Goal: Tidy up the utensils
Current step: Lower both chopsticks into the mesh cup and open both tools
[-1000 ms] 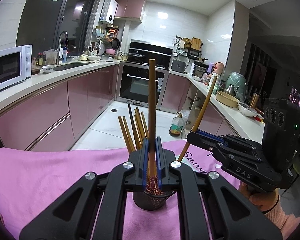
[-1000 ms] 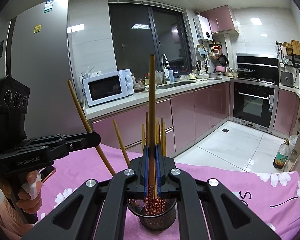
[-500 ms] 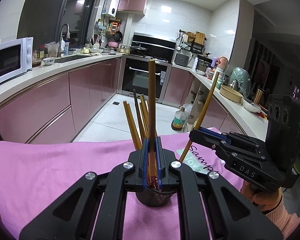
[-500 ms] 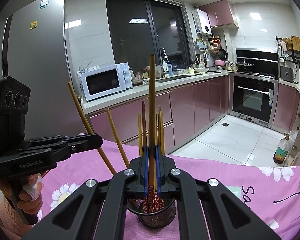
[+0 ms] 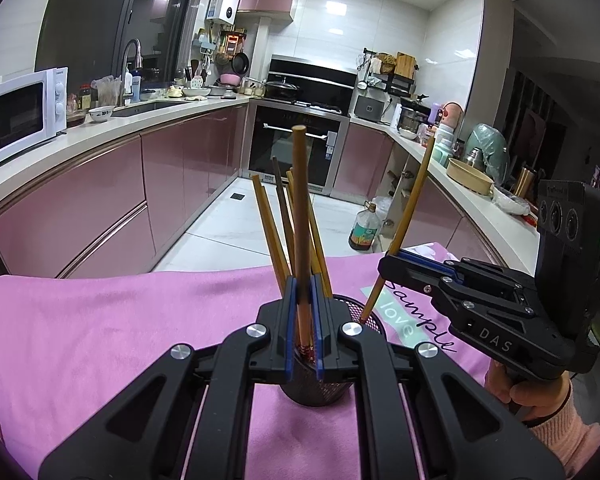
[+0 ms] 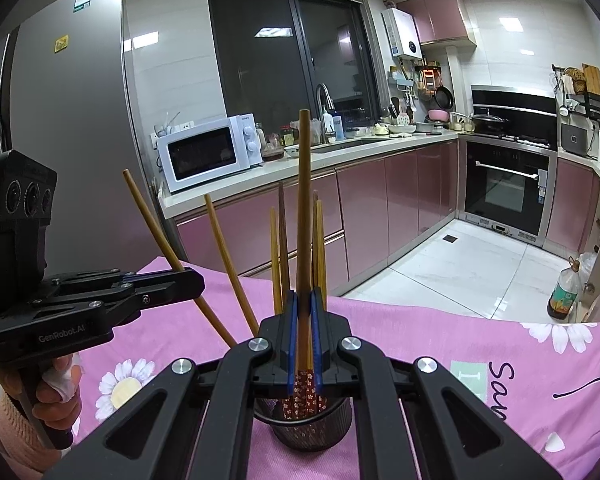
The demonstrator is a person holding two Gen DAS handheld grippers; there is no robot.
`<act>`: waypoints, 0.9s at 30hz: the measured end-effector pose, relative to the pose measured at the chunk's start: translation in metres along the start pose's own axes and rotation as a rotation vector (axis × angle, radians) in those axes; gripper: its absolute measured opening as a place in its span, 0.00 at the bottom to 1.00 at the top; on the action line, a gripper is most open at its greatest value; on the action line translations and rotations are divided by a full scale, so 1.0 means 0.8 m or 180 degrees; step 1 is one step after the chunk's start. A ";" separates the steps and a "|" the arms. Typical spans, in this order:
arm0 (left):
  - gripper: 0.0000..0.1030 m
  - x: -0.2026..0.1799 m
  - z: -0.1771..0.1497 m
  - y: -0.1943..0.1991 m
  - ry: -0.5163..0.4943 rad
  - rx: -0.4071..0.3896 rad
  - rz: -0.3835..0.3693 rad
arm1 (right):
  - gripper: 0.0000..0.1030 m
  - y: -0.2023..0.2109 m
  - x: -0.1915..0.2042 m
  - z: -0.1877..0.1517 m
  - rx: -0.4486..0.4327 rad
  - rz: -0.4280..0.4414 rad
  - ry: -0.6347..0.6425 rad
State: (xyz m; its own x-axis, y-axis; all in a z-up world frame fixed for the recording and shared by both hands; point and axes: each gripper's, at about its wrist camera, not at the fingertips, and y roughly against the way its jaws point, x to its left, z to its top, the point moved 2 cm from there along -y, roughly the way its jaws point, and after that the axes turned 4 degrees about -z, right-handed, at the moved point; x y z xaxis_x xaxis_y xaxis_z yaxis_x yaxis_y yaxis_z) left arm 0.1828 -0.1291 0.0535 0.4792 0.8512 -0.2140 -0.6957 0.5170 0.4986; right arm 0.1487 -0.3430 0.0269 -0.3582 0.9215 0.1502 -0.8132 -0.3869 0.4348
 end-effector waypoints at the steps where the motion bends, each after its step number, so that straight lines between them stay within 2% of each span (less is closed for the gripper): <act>1: 0.07 0.000 0.000 -0.003 -0.0001 0.0009 0.0002 | 0.05 -0.002 0.000 0.000 0.0009 0.0002 0.0000; 27: 0.08 -0.012 -0.011 -0.029 -0.0020 0.0170 0.0067 | 0.05 -0.020 -0.015 -0.013 0.0183 0.0009 0.0012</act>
State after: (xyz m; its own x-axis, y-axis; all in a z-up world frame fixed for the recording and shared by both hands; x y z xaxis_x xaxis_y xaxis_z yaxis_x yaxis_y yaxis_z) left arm 0.1893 -0.1484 0.0365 0.4682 0.8612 -0.1977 -0.6763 0.4932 0.5471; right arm 0.1614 -0.3484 0.0091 -0.3622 0.9202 0.1482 -0.7846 -0.3868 0.4846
